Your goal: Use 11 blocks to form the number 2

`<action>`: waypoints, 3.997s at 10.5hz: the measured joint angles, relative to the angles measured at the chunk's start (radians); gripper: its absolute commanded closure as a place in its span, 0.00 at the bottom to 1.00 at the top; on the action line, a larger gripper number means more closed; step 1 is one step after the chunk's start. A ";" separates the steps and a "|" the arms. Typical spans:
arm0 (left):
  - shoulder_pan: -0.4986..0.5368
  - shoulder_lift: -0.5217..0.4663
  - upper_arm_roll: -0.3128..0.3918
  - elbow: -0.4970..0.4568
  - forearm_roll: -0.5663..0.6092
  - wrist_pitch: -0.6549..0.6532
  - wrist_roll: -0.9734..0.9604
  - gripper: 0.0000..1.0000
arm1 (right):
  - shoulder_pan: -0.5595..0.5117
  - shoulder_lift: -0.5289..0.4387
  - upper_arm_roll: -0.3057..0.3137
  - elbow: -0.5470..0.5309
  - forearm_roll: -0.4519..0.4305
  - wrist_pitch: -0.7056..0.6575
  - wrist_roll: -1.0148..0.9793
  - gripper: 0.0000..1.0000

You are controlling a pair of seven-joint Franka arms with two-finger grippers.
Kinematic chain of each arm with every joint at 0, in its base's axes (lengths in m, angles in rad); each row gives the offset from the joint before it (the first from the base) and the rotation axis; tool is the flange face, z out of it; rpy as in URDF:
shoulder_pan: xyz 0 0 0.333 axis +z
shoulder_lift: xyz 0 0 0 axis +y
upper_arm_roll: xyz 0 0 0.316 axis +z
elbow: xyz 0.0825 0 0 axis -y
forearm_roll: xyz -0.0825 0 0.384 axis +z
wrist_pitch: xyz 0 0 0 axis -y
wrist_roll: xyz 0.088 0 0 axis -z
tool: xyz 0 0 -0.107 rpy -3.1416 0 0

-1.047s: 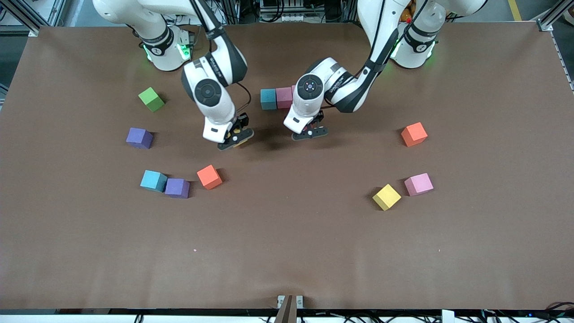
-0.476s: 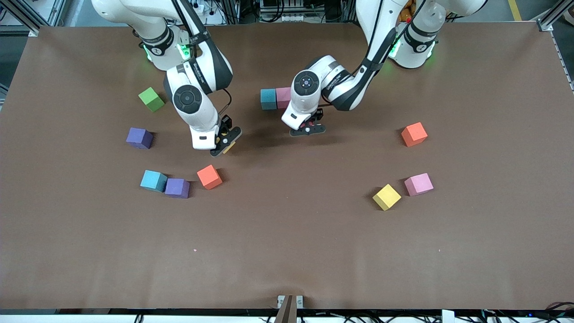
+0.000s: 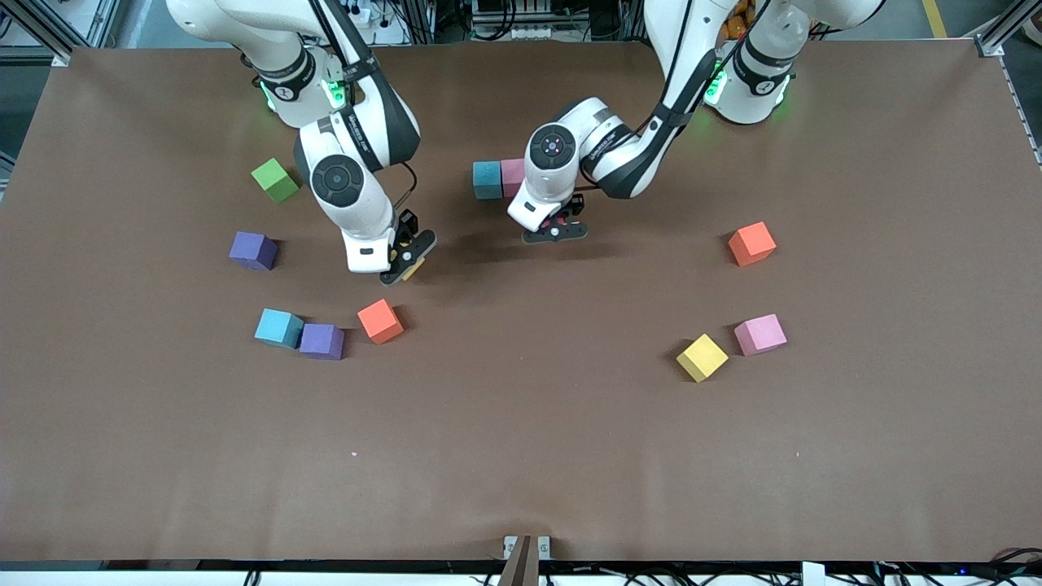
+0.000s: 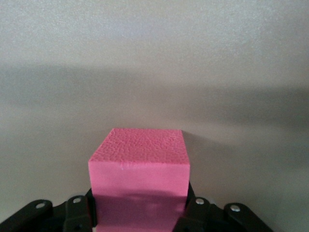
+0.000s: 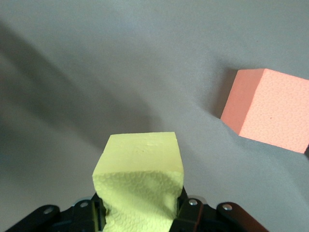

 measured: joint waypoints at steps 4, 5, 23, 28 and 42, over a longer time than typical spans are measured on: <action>0.002 -0.002 -0.003 0.000 0.091 -0.005 -0.003 0.00 | 0.000 -0.003 0.000 0.001 -0.001 0.000 0.000 0.62; 0.003 -0.015 -0.003 0.011 0.092 -0.025 -0.003 0.00 | 0.000 -0.003 0.000 0.001 -0.001 0.000 -0.001 0.62; 0.313 -0.175 0.301 0.149 0.095 -0.218 0.300 0.00 | 0.292 0.289 0.055 0.327 -0.093 0.009 -0.317 0.59; 0.309 0.004 0.400 0.309 -0.004 -0.193 0.271 0.00 | 0.292 0.300 0.088 0.341 -0.079 -0.016 -0.316 0.55; 0.296 0.155 0.405 0.334 -0.069 -0.135 0.099 0.00 | 0.292 0.337 0.126 0.398 0.000 -0.058 -0.287 0.42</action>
